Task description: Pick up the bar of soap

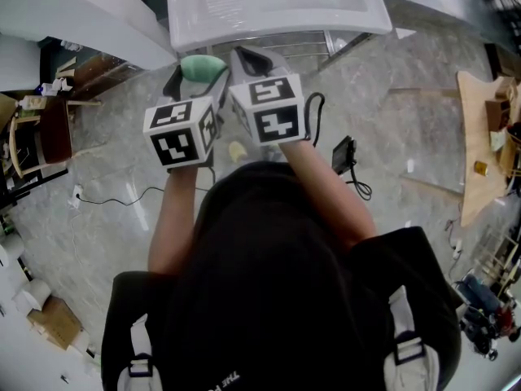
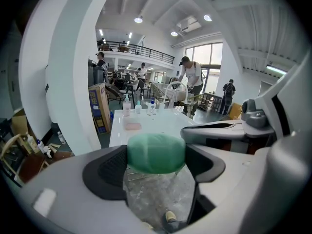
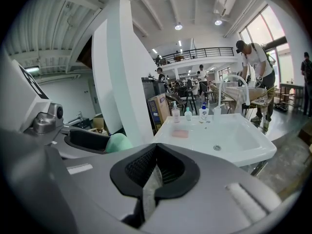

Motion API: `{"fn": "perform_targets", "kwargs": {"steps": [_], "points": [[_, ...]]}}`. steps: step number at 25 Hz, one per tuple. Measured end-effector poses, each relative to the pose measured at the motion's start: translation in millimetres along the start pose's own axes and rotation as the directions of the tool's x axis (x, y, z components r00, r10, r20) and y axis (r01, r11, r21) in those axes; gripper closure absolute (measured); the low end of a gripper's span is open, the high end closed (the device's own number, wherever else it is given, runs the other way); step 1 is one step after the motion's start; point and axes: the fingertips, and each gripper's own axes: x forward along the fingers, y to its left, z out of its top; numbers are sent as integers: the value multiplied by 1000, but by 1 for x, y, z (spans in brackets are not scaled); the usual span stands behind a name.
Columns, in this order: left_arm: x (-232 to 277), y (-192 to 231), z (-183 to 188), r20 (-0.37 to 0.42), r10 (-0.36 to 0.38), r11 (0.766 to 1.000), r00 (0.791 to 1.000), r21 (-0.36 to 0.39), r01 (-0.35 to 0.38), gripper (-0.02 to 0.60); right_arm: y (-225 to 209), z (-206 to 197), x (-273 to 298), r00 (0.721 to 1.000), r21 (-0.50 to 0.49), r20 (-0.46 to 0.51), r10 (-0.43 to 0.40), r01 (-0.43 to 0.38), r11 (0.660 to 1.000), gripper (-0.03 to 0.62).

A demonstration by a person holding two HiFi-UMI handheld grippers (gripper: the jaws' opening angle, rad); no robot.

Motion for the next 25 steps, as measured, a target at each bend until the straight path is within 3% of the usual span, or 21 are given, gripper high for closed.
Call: {"fn": "perform_targets", "kwargs": {"steps": [25], "points": [[-1, 0, -5, -3, 11, 1000, 1000, -3, -11, 202, -1, -6, -1, 1000, -12, -13, 7, -7, 1000, 580]]}}
